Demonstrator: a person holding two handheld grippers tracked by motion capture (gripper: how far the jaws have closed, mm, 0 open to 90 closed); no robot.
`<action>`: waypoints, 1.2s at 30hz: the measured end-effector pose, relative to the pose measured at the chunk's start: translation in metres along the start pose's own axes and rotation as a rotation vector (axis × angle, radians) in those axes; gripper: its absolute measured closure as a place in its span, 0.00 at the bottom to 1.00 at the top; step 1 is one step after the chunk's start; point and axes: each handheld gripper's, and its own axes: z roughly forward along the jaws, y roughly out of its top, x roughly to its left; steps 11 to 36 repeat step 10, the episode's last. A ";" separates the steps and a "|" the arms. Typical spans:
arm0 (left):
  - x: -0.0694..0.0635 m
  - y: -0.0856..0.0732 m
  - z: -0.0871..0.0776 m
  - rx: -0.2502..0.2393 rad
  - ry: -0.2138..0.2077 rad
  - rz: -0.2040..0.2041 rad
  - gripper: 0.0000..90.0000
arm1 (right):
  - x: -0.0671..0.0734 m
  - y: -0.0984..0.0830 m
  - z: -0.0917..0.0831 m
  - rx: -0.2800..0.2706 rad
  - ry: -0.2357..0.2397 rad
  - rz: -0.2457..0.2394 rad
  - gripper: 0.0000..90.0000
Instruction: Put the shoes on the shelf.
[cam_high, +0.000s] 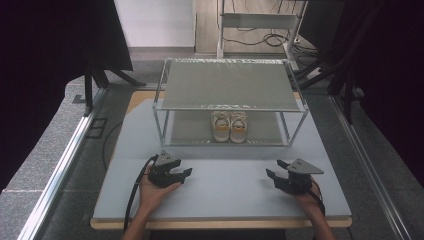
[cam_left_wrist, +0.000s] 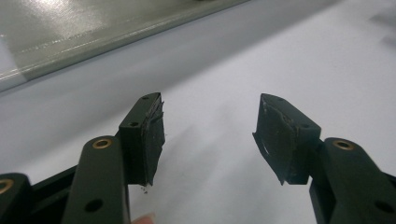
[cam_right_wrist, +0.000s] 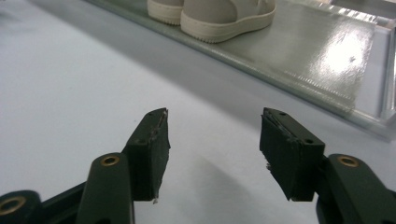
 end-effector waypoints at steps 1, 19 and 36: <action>0.000 0.000 0.000 0.000 0.000 0.000 0.46 | 0.000 0.000 0.000 0.000 0.000 0.000 0.46; 0.008 0.003 -0.011 -0.030 -0.019 -0.041 0.45 | 0.001 0.000 0.003 0.052 -0.019 0.015 0.41; 0.008 0.003 -0.011 -0.030 -0.019 -0.041 0.45 | 0.001 0.000 0.003 0.052 -0.019 0.015 0.41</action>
